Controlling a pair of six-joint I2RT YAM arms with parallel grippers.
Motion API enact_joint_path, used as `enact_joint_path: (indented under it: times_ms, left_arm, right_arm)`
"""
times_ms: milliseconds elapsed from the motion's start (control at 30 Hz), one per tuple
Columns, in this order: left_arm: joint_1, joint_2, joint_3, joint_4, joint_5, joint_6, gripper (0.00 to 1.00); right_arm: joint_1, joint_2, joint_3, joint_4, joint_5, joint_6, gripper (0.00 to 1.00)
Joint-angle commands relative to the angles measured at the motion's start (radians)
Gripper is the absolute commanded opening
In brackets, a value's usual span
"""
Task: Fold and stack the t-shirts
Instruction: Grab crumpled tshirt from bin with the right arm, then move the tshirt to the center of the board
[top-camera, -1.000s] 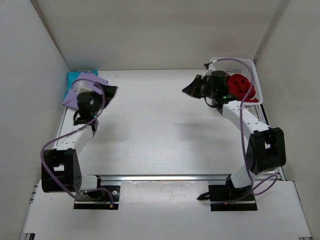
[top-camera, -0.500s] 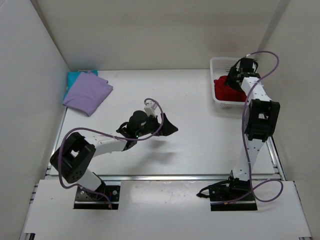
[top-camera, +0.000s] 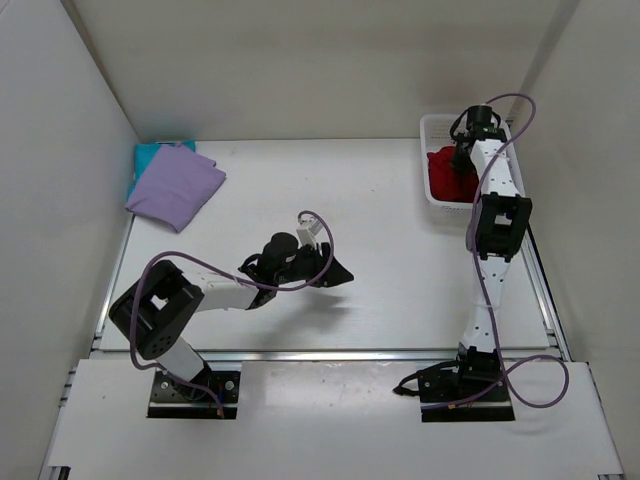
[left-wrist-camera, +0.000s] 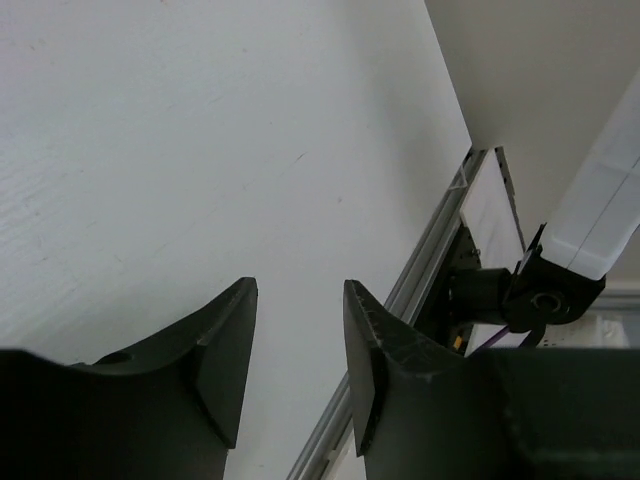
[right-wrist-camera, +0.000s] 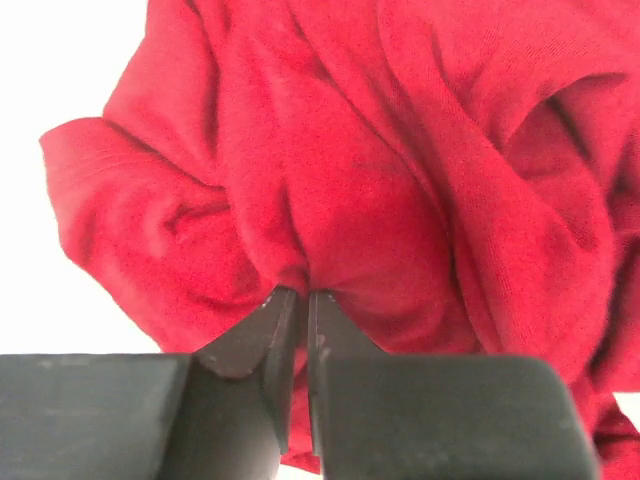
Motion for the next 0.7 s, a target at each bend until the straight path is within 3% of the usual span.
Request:
enact_joint_path:
  times_ms: [0, 333, 433, 533, 600, 667]
  left_arm:
    - [0.016, -0.002, -0.003, 0.033, 0.032, -0.002, 0.49]
    - [0.045, -0.039, -0.009, 0.063, 0.041, -0.062, 0.46]
    - [0.089, -0.074, -0.035, 0.061, 0.026, -0.091, 0.49]
    - [0.15, -0.111, -0.073, 0.035, 0.041, -0.102, 0.52]
    - [0.203, -0.16, -0.119, 0.004, 0.023, -0.1, 0.52]
    - [0.249, -0.238, -0.167, 0.003, 0.003, -0.107, 0.55]
  right_arm:
    - [0.004, -0.036, 0.146, -0.069, -0.005, 0.005, 0.0]
    - [0.05, -0.557, 0.103, -0.025, -0.288, 0.037, 0.0]
    - [0.174, -0.735, 0.013, 0.082, -0.339, 0.035, 0.0]
    - [0.398, -0.915, -0.142, 0.245, -0.253, -0.027, 0.0]
    - [0.538, -0.973, -0.125, 0.302, -0.219, -0.044, 0.0]
    - [0.569, -0.964, -0.058, 0.297, -0.275, -0.021, 0.0]
